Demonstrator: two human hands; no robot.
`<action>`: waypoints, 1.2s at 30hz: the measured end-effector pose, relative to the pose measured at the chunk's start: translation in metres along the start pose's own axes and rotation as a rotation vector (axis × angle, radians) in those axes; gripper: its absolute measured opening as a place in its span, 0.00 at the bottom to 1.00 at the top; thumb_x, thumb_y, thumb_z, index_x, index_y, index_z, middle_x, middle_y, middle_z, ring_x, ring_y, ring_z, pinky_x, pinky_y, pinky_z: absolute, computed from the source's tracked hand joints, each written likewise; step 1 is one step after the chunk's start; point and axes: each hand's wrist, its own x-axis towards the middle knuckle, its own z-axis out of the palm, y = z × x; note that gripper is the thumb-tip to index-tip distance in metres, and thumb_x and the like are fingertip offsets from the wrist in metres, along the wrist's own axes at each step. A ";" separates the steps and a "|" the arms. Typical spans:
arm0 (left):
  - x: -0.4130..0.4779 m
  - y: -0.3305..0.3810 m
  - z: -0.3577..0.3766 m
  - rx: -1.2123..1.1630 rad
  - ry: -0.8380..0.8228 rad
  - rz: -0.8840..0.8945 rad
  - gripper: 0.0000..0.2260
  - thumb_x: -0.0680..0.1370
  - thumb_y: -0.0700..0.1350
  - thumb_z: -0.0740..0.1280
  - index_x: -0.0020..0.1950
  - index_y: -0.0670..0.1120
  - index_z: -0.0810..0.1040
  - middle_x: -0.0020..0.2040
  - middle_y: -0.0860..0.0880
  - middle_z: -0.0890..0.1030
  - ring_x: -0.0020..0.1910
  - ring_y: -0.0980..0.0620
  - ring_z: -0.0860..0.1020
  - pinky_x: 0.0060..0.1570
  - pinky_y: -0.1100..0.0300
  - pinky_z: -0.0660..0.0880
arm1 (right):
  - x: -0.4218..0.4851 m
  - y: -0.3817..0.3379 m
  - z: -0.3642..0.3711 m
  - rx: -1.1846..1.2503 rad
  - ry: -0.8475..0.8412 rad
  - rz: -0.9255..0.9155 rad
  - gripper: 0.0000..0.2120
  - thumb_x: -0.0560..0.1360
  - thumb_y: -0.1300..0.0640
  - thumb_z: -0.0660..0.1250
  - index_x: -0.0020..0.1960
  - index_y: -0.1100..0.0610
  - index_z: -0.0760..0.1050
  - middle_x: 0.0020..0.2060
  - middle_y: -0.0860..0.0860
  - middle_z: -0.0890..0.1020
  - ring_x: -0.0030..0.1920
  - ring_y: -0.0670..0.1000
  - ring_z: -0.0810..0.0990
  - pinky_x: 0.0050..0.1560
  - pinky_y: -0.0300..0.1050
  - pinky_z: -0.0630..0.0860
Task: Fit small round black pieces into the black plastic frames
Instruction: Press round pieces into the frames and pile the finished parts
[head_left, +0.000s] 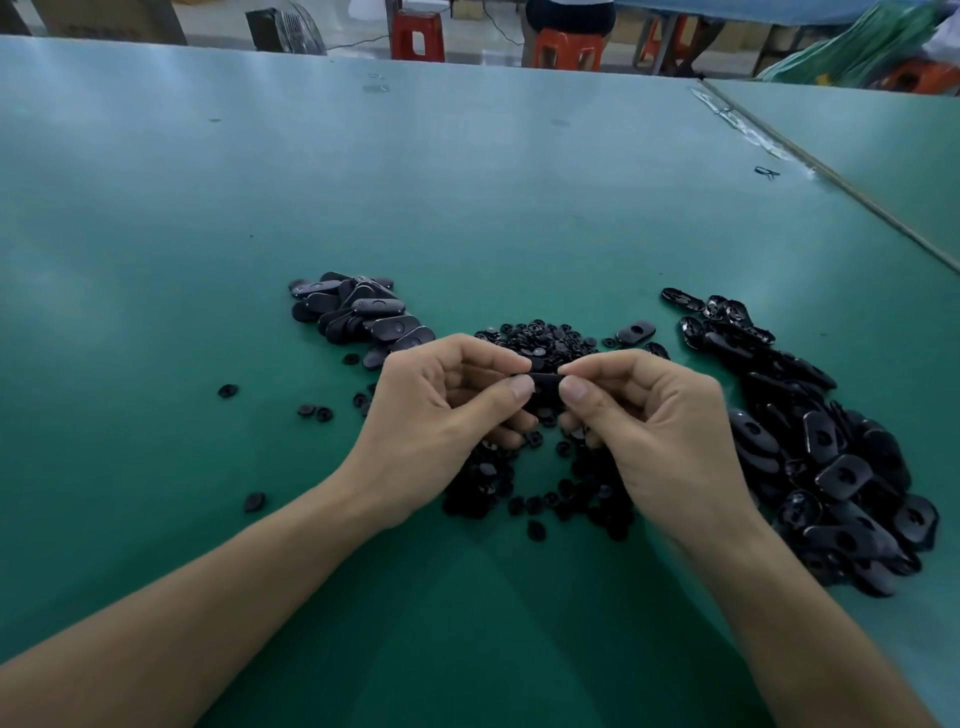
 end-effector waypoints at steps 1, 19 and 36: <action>0.000 0.001 0.000 -0.020 0.006 -0.002 0.06 0.74 0.40 0.74 0.50 0.43 0.82 0.38 0.46 0.85 0.36 0.49 0.85 0.36 0.62 0.80 | 0.000 0.000 0.001 0.022 0.006 0.009 0.06 0.75 0.62 0.74 0.44 0.51 0.83 0.36 0.51 0.86 0.35 0.46 0.84 0.38 0.34 0.77; -0.001 -0.001 0.005 0.044 0.072 0.081 0.06 0.78 0.40 0.66 0.51 0.48 0.81 0.39 0.51 0.83 0.44 0.52 0.85 0.36 0.61 0.81 | -0.008 -0.001 0.003 -0.947 -0.127 -0.151 0.08 0.76 0.47 0.72 0.53 0.48 0.84 0.43 0.43 0.76 0.49 0.45 0.71 0.48 0.39 0.67; 0.002 -0.006 0.000 0.100 0.082 0.028 0.08 0.76 0.35 0.72 0.50 0.47 0.83 0.41 0.46 0.86 0.39 0.50 0.85 0.39 0.61 0.81 | -0.008 -0.006 0.008 -0.489 0.034 -0.216 0.06 0.78 0.58 0.70 0.44 0.50 0.76 0.36 0.42 0.81 0.38 0.44 0.80 0.37 0.30 0.72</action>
